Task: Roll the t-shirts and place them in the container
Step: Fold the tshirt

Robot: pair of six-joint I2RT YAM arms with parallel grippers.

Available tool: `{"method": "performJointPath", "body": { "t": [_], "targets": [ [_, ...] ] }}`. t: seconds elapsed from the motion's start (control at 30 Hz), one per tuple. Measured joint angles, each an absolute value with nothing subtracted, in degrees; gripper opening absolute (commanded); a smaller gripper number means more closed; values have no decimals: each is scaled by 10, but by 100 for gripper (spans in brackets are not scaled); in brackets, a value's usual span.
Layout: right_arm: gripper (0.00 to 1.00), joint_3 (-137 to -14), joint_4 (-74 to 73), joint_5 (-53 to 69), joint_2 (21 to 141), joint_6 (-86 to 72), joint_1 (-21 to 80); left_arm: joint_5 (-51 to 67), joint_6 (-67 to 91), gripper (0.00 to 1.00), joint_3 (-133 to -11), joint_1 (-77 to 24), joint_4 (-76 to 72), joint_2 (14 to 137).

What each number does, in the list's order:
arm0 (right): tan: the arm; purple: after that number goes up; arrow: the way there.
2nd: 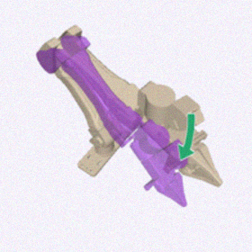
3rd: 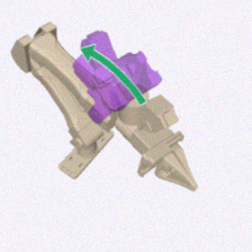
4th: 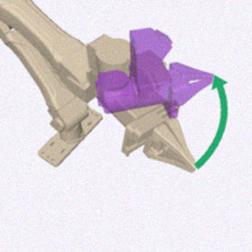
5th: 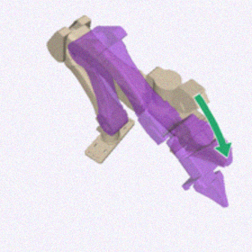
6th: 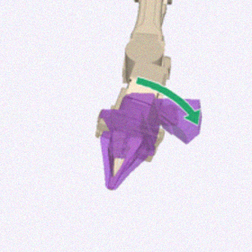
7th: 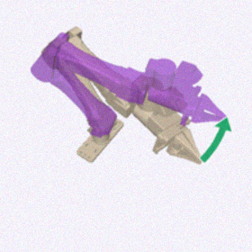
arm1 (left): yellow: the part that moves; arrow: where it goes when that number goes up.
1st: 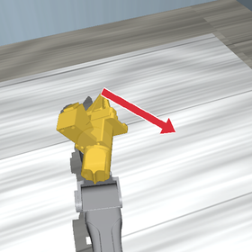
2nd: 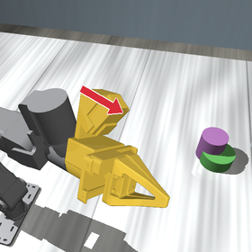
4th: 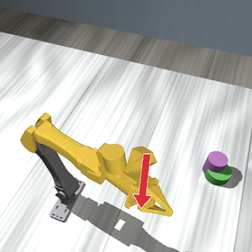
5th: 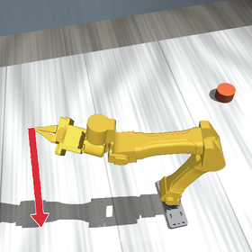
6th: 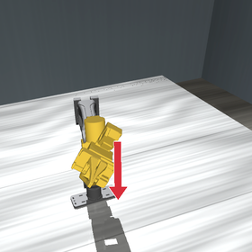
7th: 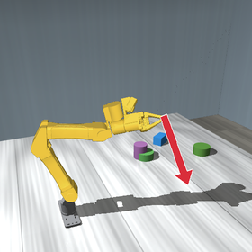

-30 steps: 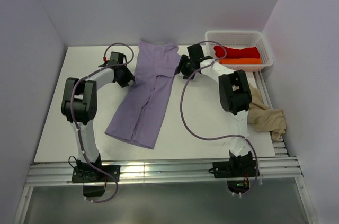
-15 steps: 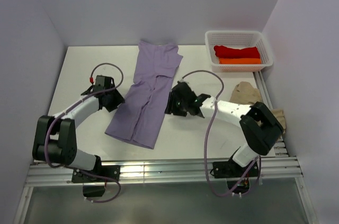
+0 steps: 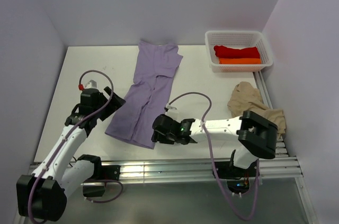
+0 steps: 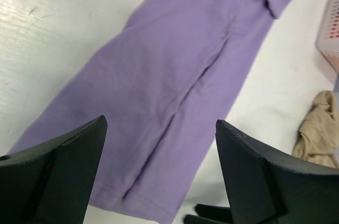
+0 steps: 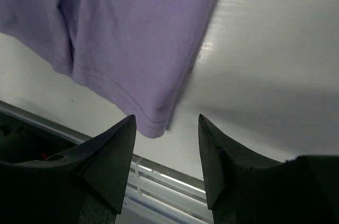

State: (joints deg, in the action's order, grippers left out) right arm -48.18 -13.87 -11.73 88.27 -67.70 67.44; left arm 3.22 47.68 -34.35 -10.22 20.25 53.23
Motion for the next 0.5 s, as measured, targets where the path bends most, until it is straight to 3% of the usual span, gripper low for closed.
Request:
{"method": "performJointPath", "body": {
  "t": [0.2,0.3,0.4,0.5],
  "targets": [
    [57,-500,-123,-127,947,-722,710,52,475,90,-343,-102,212,502],
    [48,-522,-115,-126,972,-730,718,58,477,90,-338,-102,214,492],
    [30,-536,-114,-126,984,-734,720,66,477,90,-330,-102,218,473],
    [2,-536,-119,-127,984,-738,721,72,478,90,-327,-102,220,465]
  ]
}}
